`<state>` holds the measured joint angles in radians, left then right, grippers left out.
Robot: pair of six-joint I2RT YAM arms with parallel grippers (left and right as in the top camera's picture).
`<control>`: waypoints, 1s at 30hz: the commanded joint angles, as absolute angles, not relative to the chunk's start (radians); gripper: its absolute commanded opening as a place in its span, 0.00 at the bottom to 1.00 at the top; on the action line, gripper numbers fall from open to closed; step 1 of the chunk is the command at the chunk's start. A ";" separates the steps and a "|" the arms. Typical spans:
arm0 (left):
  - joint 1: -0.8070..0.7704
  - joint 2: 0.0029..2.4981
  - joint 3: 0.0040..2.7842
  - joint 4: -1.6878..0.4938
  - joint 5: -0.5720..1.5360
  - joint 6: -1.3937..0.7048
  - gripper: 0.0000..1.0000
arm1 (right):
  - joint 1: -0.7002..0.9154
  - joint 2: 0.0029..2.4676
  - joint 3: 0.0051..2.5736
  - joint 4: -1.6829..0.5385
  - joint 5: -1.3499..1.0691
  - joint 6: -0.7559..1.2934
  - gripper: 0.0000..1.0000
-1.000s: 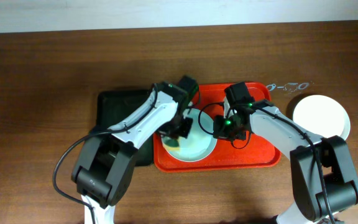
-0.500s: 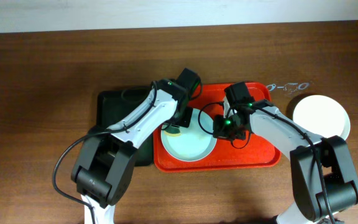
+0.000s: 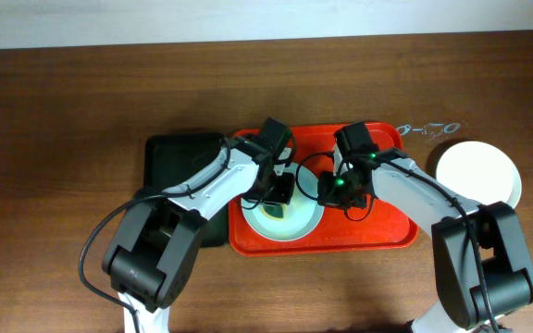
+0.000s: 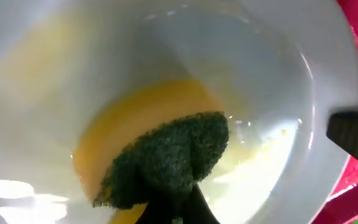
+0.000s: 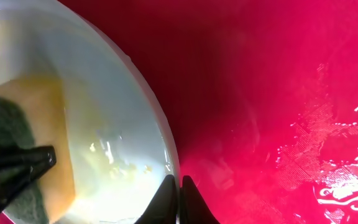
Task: Clean dirty plates on tray and stack at the side
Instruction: 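Scrub the white plate with the sponge in the left gripper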
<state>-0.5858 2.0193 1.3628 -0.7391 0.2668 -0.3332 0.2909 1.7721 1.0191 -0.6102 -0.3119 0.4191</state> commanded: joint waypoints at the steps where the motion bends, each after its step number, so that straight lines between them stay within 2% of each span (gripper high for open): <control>1: -0.590 1.906 1.364 -0.764 0.165 -0.330 0.00 | 0.302 1.776 1.031 -0.602 -0.329 0.424 0.05; 3: -0.582 1.828 1.364 -0.792 0.007 -0.347 0.00 | 0.302 1.776 1.031 -0.602 -0.329 0.424 0.05; 5: -0.582 1.797 1.364 -0.802 -0.055 -0.347 0.00 | 0.302 1.776 1.031 -0.601 -0.329 0.424 0.05; 14: -0.583 1.979 1.356 -0.770 -0.024 -0.348 0.00 | 0.302 1.776 1.031 -0.601 -0.329 0.424 0.05; 18: -0.583 2.082 1.356 -0.744 0.077 -0.347 0.00 | 0.302 1.776 1.031 -0.601 -0.329 0.424 0.05; 22: -0.583 2.097 1.357 -0.741 0.454 -0.305 0.00 | 0.302 1.776 1.031 -0.601 -0.329 0.424 0.05; 24: -0.583 2.087 1.362 -0.737 0.503 -0.301 0.00 | 0.302 1.776 1.031 -0.601 -0.329 0.424 0.05; 26: -0.577 2.048 1.370 -0.737 0.478 -0.298 0.00 | 0.302 1.776 1.031 -0.601 -0.329 0.424 0.05; 30: -0.577 1.917 1.381 -0.743 0.270 -0.299 0.00 | 0.302 1.776 1.031 -0.601 -0.329 0.424 0.05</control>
<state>-0.5667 2.0293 1.3724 -0.7387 0.3691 -0.3168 0.2909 1.7729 1.0191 -0.6056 -0.3130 0.4191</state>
